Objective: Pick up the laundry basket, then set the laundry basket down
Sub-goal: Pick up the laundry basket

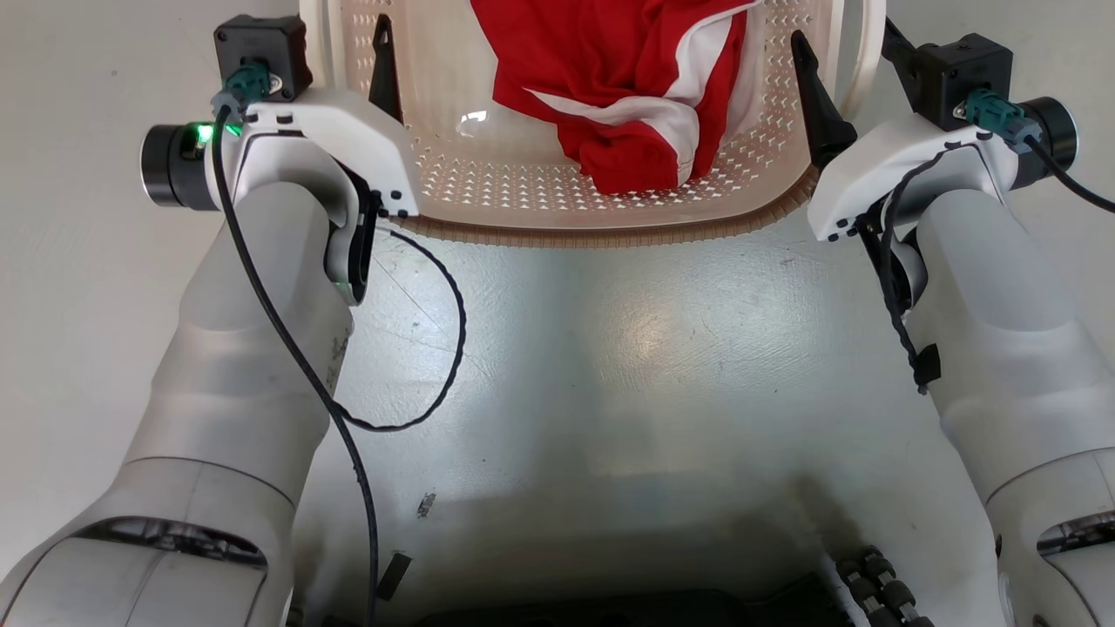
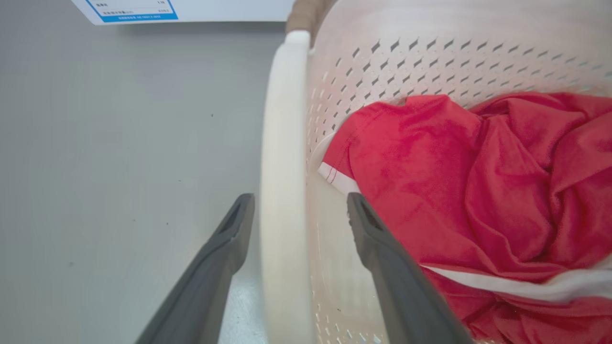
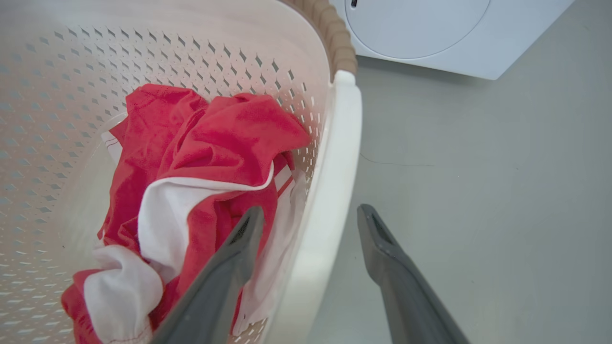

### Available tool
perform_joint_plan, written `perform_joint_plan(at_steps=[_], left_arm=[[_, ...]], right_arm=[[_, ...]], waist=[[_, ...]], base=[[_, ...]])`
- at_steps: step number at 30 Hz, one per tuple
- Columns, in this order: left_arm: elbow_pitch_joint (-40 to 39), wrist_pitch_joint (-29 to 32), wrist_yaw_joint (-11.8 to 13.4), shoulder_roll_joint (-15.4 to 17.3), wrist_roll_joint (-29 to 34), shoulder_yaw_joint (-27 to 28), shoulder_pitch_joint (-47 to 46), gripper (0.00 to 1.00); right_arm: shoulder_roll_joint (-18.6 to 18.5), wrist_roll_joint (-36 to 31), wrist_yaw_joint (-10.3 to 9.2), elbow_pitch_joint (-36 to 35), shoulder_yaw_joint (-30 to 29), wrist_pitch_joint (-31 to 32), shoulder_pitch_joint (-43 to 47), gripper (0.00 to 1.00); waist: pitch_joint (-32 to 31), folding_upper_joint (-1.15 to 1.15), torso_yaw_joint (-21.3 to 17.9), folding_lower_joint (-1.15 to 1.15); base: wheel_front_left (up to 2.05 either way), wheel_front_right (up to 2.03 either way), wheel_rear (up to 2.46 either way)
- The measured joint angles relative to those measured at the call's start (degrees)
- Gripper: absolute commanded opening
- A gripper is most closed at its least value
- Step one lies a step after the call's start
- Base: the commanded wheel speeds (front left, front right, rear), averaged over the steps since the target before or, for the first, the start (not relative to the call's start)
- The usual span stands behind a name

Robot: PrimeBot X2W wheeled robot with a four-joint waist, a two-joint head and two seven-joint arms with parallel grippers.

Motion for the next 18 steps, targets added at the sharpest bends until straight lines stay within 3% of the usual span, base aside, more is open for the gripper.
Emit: perform_joint_plan(at_steps=[13, 14, 15, 16, 17, 18], left_arm=[[0.69, -0.01, 0.00, 0.00, 1.32, 0.56, -0.54, 1.00], [0.69, 0.00, 0.00, 0.00, 1.33, 0.60, -0.55, 0.98], [0.68, 0.00, -0.01, 0.00, 1.33, 0.66, -0.55, 0.79], [0.68, 0.00, -0.01, 0.01, 1.34, 0.70, -0.58, 0.46], [0.67, 0.00, -0.01, 0.00, 1.35, 0.71, -0.63, 0.09], [0.58, 0.00, -0.01, -0.01, 1.41, 0.71, -0.69, 0.00]], right_arm=[[0.08, 0.01, 0.00, -0.01, 0.18, 0.00, 0.02, 1.00], [0.08, 0.01, 0.00, 0.01, 0.20, 0.00, 0.02, 1.00], [0.09, 0.01, 0.00, 0.02, 0.23, 0.00, 0.02, 1.00], [0.09, 0.02, 0.00, 0.09, 0.31, 0.00, 0.02, 0.38], [0.09, 0.07, 0.00, 0.23, 0.54, 0.00, 0.02, 0.00], [0.10, 0.57, 0.00, 0.46, 1.02, 0.00, 0.02, 0.00]], waist=[[0.12, 0.00, -0.19, 0.00], [0.13, 0.00, -0.19, 0.00], [0.13, 0.00, -0.20, 0.00], [0.13, 0.00, -0.23, 0.00], [0.12, 0.00, -0.24, 0.00], [0.10, 0.00, -0.22, 0.00]], base=[[0.00, 0.00, 0.00], [0.00, 0.00, 0.00], [0.00, 0.00, 0.00], [0.00, 0.00, 0.00], [0.00, 0.00, 0.00], [0.00, 0.00, 0.00]])
